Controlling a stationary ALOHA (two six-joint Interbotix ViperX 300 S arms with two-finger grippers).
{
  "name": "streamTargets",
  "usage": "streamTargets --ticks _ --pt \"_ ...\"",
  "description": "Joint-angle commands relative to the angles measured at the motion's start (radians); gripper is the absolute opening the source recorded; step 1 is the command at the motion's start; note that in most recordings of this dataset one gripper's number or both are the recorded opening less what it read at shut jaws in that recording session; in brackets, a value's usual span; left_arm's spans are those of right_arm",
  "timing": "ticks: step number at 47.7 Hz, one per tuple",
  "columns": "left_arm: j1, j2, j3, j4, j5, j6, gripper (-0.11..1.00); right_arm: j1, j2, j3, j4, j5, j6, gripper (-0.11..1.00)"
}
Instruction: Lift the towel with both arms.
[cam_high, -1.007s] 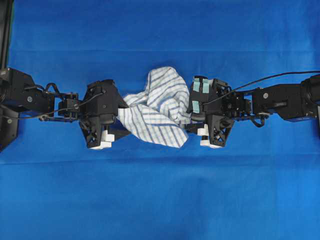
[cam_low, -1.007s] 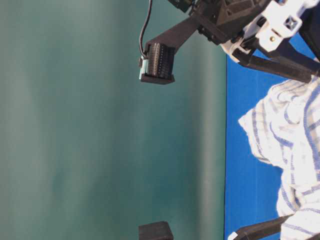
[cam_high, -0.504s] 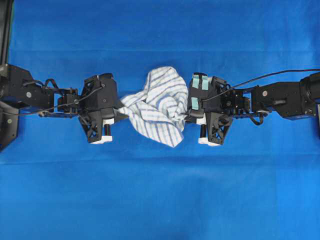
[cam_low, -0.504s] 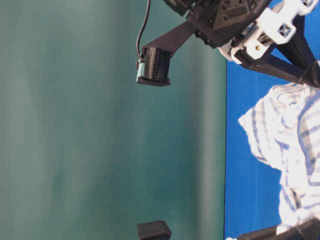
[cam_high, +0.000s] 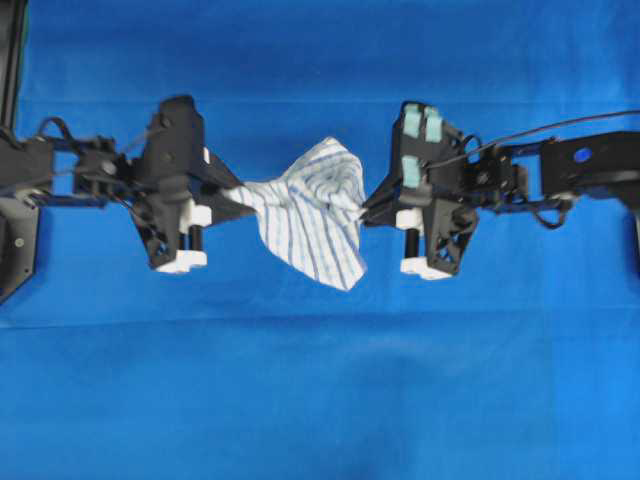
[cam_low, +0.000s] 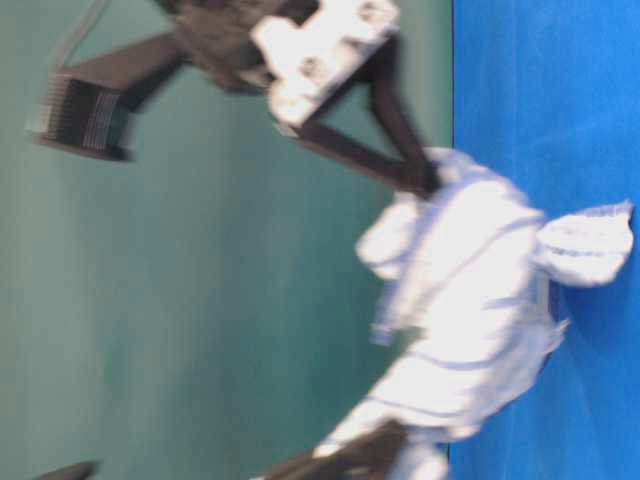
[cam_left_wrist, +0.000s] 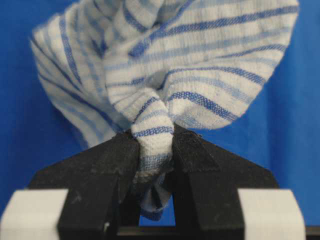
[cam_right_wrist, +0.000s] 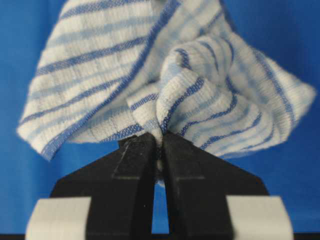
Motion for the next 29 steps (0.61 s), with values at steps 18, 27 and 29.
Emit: streamTargets --ticks 18,27,29 --pt "0.046 -0.238 -0.235 0.002 0.272 0.011 0.09 -0.018 -0.242 -0.244 -0.063 0.285 -0.002 0.05" --pt "0.049 -0.261 -0.354 0.005 0.345 0.017 0.09 -0.017 -0.296 -0.341 -0.078 0.36 -0.002 0.05" --pt "0.049 -0.261 -0.383 0.006 0.364 0.018 0.09 -0.018 -0.302 -0.362 -0.08 0.374 -0.002 0.05"
